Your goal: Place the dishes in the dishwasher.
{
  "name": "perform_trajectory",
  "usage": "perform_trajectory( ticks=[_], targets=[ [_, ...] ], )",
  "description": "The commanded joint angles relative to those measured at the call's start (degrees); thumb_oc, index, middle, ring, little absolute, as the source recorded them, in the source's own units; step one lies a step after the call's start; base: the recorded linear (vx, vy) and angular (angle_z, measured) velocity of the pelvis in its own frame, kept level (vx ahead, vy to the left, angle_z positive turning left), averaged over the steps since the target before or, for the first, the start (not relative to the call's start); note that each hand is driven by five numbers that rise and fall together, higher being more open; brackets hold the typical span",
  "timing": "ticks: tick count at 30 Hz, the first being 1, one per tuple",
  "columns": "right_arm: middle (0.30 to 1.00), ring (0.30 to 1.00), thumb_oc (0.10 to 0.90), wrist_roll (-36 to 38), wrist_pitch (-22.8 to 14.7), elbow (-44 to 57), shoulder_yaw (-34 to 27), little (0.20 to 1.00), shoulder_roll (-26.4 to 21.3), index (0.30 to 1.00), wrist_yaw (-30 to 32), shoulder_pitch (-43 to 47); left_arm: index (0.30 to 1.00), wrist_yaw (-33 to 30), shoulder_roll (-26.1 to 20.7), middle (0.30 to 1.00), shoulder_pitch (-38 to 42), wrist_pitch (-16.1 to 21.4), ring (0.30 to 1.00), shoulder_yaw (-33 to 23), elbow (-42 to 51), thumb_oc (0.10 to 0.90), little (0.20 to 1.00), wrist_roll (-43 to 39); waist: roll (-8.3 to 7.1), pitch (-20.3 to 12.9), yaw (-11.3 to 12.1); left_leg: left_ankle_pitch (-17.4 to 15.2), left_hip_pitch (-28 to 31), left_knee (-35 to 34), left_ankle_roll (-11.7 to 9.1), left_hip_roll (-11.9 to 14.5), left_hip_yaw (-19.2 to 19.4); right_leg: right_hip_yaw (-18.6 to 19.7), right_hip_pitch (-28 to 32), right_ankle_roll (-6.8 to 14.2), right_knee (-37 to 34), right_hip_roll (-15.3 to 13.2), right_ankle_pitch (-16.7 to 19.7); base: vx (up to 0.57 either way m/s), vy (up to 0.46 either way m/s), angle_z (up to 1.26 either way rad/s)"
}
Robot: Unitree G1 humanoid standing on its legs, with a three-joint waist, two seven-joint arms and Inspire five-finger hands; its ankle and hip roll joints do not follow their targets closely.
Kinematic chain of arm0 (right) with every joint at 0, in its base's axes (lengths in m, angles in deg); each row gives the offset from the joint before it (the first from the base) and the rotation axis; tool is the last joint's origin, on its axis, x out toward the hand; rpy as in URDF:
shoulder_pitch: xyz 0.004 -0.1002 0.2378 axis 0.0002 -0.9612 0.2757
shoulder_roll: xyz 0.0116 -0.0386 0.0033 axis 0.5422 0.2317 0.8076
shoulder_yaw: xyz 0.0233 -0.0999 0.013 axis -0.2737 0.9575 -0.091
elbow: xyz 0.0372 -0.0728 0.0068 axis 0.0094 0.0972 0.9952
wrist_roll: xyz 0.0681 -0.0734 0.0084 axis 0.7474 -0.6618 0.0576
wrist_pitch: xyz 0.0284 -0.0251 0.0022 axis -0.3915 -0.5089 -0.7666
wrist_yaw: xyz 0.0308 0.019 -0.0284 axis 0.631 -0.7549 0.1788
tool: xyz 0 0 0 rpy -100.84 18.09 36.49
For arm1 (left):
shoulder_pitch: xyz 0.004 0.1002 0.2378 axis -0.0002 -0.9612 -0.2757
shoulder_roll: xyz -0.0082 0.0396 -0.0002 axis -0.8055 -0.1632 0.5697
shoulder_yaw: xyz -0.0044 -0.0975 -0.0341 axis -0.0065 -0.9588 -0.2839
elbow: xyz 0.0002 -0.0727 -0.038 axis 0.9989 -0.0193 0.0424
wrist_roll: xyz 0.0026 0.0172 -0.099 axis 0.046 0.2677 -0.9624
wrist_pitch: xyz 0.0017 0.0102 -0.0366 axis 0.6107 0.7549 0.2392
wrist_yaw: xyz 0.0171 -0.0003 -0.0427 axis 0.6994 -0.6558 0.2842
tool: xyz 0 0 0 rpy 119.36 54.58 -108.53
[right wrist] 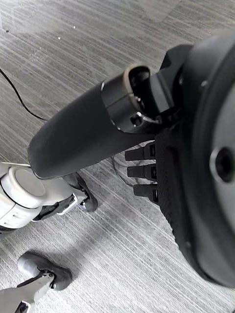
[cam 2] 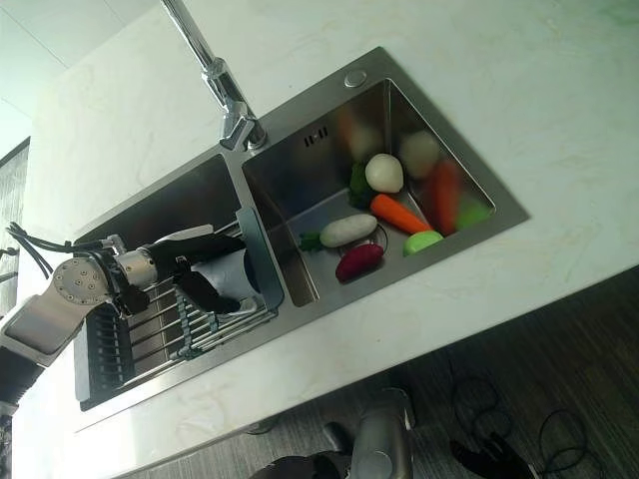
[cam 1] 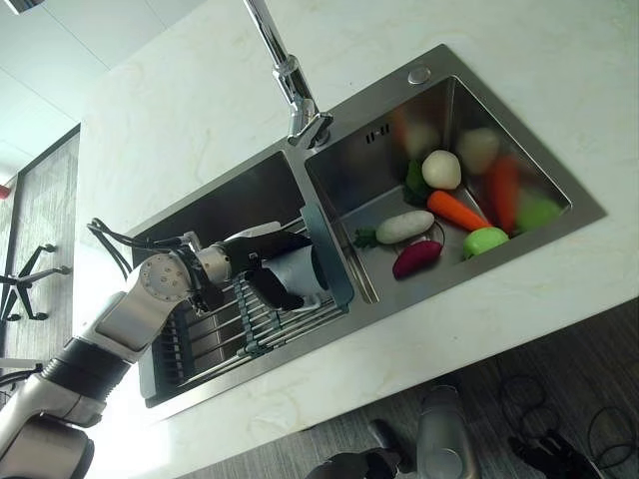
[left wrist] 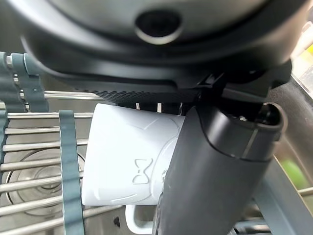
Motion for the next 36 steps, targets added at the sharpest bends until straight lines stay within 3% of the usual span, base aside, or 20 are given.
perform_trajectory(
  ticks=[1, 20, 30, 36],
  targets=[
    [0.900, 0.900, 0.800, 0.59, -1.41, 1.42, -0.18, 0.900, -1.37, 0.900, 0.44, -4.40, 0.300, -1.83, -1.18, 0.300, -0.87, 1.26, 0.300, -1.82, -1.92, 0.400, 0.300, 2.89, -1.64, -4.34, -1.73, -5.99, -6.41, 10.65, -1.81, 2.32, -3.16, 0.59, 4.77, 6.20, -7.17, -1.13, -0.04, 0.04, -0.003, 0.01],
    [0.900, 0.900, 0.800, -2.49, -0.36, -4.21, -0.28, 0.900, 1.78, 0.900, 1.97, -4.03, 0.300, -12.12, -5.12, 0.300, -6.60, 3.93, 0.300, -12.58, -1.92, 0.400, 0.300, 8.71, -3.43, -10.41, 1.70, -7.16, -2.37, 10.65, -1.77, 4.18, -3.38, -2.97, 10.77, 5.36, -7.17, -0.31, -2.56, -0.01, -0.004, 0.04],
    [0.900, 0.900, 0.800, -3.95, 1.68, -6.87, 0.98, 0.900, 3.05, 0.900, 1.74, -1.00, 0.300, -22.03, -6.53, 0.300, -12.41, 10.15, 0.300, -24.58, -3.37, 0.400, 0.300, 6.04, -6.96, -13.63, 5.84, -7.58, -0.78, 10.65, -1.47, 4.74, -6.87, -5.17, 14.62, 3.76, -7.17, 1.22, -4.01, -0.02, -0.029, 0.13],
    [0.900, 0.900, 0.800, -8.43, 2.55, -8.06, 2.17, 0.900, 3.60, 0.900, 1.21, 0.00, 0.300, -28.44, -3.50, 0.300, -19.25, 15.02, 0.300, -32.61, -1.28, 0.400, 0.300, 4.01, -8.34, -14.41, 9.25, -7.46, -0.84, 10.65, -1.29, 4.48, -10.36, -7.28, 16.23, 3.06, -7.17, 1.34, -4.67, 0.01, -0.016, 0.16]
  ],
)
